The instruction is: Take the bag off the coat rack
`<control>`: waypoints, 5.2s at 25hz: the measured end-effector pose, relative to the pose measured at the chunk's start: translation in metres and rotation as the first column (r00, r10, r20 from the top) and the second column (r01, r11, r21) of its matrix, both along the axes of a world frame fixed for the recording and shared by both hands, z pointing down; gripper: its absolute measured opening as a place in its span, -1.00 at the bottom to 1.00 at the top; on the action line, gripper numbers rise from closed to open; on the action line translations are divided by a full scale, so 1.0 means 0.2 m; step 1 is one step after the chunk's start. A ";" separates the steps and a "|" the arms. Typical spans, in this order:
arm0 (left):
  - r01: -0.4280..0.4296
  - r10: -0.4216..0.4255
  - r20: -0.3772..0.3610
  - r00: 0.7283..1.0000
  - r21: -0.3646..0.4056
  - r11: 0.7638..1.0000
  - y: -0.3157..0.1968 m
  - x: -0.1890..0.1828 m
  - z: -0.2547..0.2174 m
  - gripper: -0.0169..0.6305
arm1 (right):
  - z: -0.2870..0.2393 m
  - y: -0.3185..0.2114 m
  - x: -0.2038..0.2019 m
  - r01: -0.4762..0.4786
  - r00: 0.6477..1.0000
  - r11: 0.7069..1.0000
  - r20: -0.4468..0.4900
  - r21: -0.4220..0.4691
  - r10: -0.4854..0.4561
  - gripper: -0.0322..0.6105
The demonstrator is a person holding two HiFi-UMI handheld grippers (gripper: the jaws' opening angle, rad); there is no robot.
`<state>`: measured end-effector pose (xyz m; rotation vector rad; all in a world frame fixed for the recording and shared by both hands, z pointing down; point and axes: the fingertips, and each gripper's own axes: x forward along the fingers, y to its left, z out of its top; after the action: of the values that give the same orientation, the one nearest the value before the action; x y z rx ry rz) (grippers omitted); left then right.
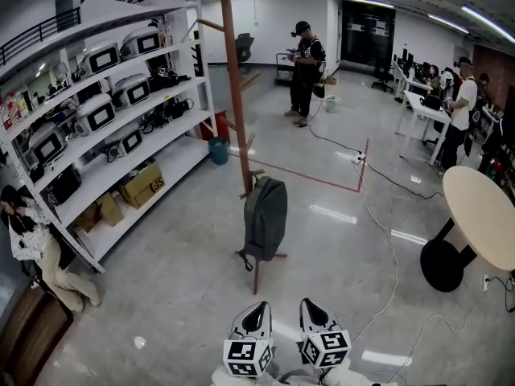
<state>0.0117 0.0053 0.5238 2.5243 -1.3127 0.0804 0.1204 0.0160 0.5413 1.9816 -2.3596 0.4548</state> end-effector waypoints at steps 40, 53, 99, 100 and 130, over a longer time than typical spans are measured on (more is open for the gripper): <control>-0.019 0.019 -0.029 0.999 0.029 0.999 -0.77 0.02 0.01 -0.94 | -0.02 -0.77 -0.04 0.017 0.999 1.000 -0.049 0.021 -0.016 -0.87; -0.025 0.026 -0.027 0.999 0.011 1.000 -1.04 0.04 0.02 -0.94 | -0.02 -1.02 -0.02 0.006 0.999 1.000 -0.036 0.030 -0.004 -0.87; 0.028 -0.028 -0.004 1.000 -0.030 0.999 -1.55 0.01 0.06 -0.94 | 0.07 -1.76 -0.08 0.128 0.992 0.991 0.004 -0.031 -0.128 -0.87; 0.033 -0.033 -0.001 0.999 -0.029 0.999 -1.55 0.00 0.06 -0.94 | 0.08 -1.79 -0.10 0.145 0.989 0.989 0.012 -0.030 -0.144 -0.87; 0.256 -0.254 0.037 0.967 -0.075 0.964 -1.47 -0.33 0.17 -0.94 | 0.26 -2.35 -0.29 0.258 0.966 0.961 0.007 -0.096 -0.259 -0.70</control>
<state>-0.0550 -0.2885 0.5575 2.2749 -1.6004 0.1096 0.0634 -0.4534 0.5923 1.6024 -2.4928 0.5350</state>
